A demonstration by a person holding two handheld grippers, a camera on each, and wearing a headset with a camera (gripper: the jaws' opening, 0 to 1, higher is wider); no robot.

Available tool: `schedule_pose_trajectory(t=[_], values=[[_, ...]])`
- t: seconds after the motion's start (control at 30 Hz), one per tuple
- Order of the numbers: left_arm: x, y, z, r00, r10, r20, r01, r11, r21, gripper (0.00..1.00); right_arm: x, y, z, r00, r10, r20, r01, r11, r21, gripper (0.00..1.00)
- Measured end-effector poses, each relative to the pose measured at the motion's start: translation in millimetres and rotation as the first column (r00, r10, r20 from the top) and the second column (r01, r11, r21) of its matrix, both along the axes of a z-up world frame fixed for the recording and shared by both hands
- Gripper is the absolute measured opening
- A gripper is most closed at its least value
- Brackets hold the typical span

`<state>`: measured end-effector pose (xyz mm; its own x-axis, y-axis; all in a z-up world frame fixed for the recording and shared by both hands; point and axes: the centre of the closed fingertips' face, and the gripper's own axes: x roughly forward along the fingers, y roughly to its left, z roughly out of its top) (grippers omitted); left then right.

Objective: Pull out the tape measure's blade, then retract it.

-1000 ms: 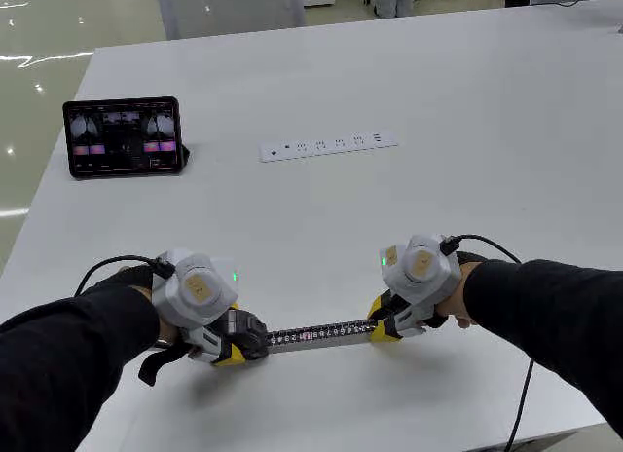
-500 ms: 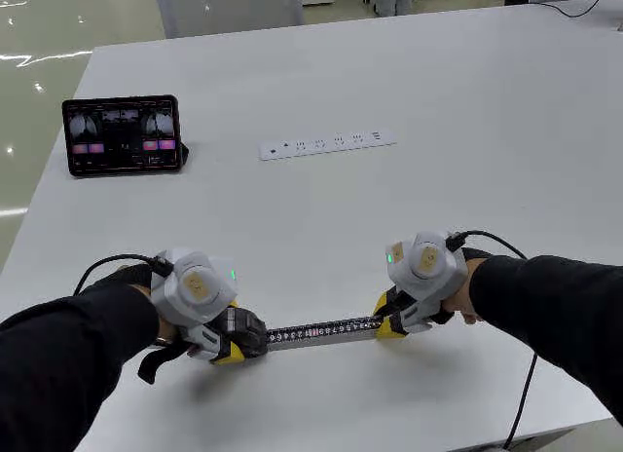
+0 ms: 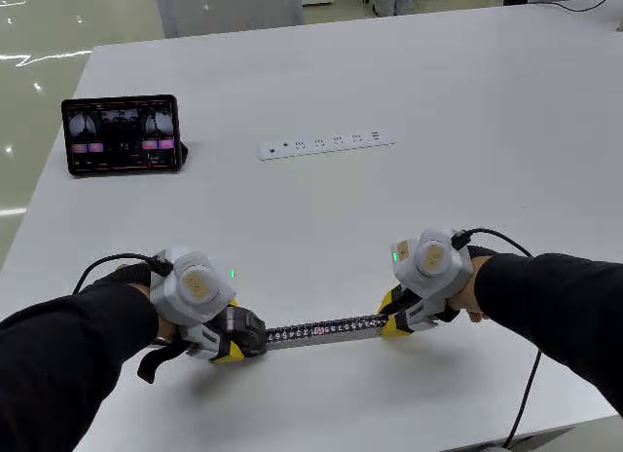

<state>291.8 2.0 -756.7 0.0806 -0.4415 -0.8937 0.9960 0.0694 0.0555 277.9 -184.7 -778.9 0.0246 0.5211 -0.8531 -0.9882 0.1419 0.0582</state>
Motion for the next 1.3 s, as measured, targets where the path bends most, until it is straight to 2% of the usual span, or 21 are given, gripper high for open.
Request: schedule_pose_trajectory(t=[1.3], values=[[0.3,-0.4,-0.4,1.000,0.002,0.003,-0.002,1.000,0.000,0.35,1.7,-23.6,0.1,1.000,-0.017,-0.003,0.017,1.000,-0.022,0.09]])
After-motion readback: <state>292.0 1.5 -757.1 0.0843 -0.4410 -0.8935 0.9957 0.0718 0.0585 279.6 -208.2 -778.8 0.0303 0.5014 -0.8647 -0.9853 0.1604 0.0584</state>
